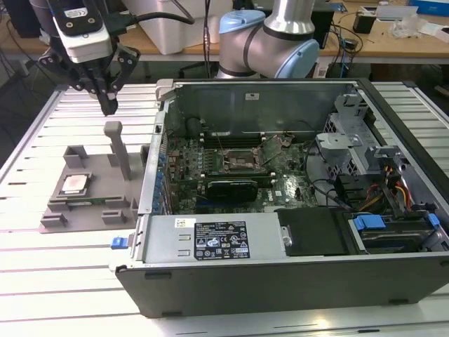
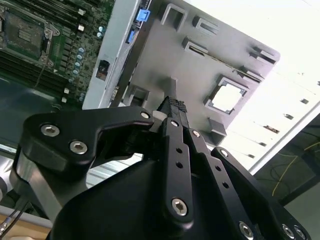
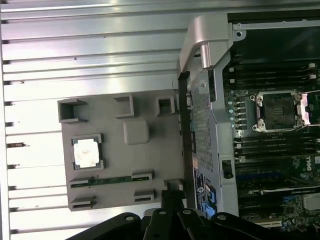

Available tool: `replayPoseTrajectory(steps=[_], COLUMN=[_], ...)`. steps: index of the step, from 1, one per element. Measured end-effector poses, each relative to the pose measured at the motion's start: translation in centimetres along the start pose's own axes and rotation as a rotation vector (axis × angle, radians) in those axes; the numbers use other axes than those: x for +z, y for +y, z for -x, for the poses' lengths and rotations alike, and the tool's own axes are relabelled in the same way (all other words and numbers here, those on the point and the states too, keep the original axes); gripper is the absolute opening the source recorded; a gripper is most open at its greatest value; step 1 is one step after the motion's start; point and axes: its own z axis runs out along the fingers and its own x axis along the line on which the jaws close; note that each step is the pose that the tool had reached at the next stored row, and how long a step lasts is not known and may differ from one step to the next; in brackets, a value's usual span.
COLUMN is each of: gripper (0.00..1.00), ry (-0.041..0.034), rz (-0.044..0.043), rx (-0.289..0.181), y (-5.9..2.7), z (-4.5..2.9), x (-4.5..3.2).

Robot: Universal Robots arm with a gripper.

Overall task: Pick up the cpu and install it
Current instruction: 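Reach for the cpu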

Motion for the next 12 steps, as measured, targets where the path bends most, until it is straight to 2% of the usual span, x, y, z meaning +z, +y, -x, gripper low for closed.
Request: replayPoseTrajectory(steps=[12], gripper=[0.11], ry=[0.0000], rz=[0.0000], rx=[0.000], y=[-0.13], z=[-1.74], x=[-0.05])
